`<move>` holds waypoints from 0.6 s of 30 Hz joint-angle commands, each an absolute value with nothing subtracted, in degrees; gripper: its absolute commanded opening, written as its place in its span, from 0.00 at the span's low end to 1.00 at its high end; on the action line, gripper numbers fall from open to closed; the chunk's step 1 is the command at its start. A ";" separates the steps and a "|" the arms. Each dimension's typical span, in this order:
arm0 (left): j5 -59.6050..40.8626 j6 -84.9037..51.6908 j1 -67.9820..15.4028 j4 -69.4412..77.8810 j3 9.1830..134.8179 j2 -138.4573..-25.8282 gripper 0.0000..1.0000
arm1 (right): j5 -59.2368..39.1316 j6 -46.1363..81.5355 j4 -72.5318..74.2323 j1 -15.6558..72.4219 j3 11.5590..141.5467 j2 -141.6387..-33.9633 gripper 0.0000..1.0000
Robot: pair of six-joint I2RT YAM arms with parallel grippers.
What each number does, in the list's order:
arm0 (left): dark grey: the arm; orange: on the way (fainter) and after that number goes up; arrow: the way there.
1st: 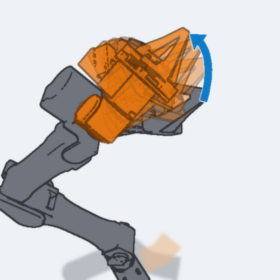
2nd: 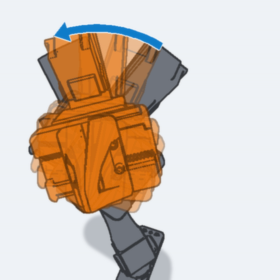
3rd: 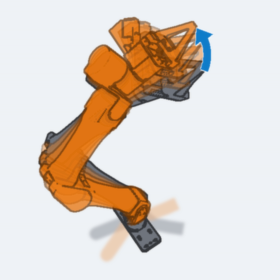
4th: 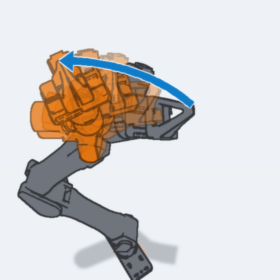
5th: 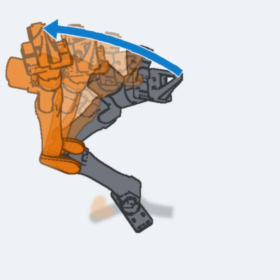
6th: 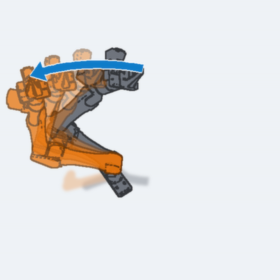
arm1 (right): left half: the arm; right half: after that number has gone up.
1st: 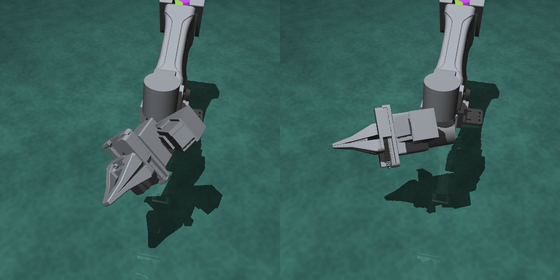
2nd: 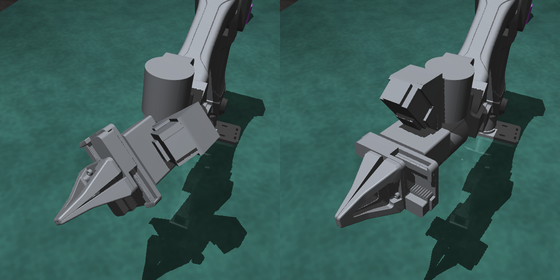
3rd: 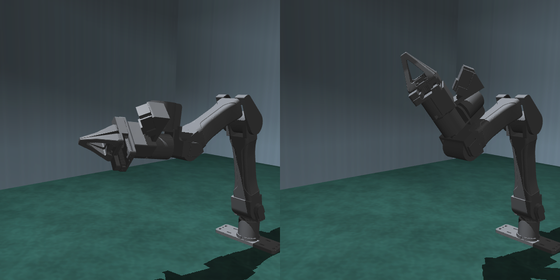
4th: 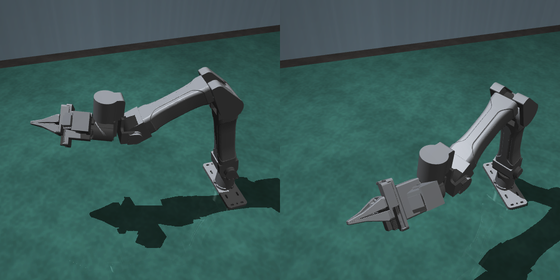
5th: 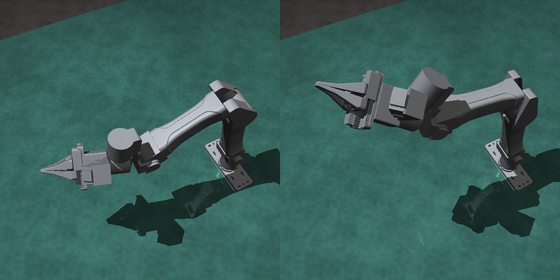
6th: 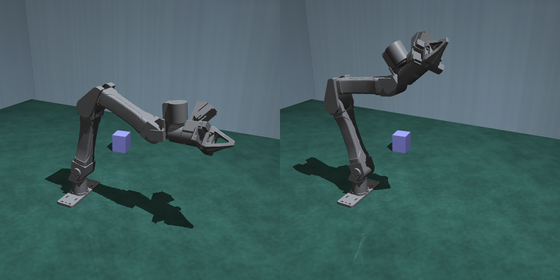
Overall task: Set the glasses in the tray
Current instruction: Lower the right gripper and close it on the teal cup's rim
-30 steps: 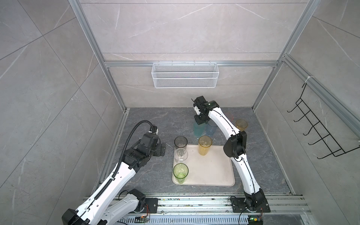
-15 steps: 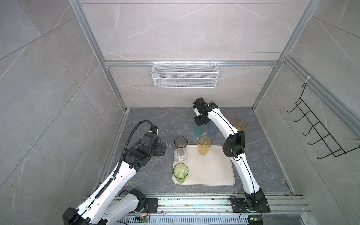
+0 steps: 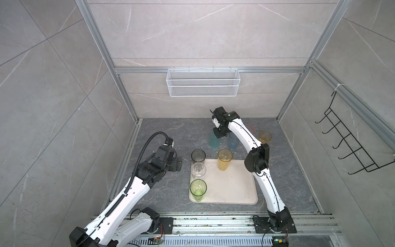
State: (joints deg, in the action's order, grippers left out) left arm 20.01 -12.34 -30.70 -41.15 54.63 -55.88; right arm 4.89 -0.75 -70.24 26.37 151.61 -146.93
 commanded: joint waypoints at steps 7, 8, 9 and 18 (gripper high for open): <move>20.88 -11.87 -30.50 -41.22 54.93 -55.73 0.98 | 1.52 -1.14 -77.19 26.30 157.88 -145.10 0.03; 20.83 -11.89 -30.45 -41.25 54.88 -55.68 0.98 | 1.54 -1.10 -77.86 26.32 158.49 -144.66 0.02; 20.83 -11.84 -30.50 -41.30 54.86 -55.64 0.98 | 1.54 -1.04 -78.62 26.37 159.20 -144.06 0.01; 20.48 -11.99 -30.50 -41.35 55.10 -55.34 0.98 | 1.49 -0.80 -82.82 26.37 157.79 -135.07 0.00</move>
State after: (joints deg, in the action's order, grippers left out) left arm 19.99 -12.34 -30.70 -41.17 54.63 -55.86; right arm 2.09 -0.91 -80.29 26.37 158.32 -142.02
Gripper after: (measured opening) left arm 0.981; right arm 0.074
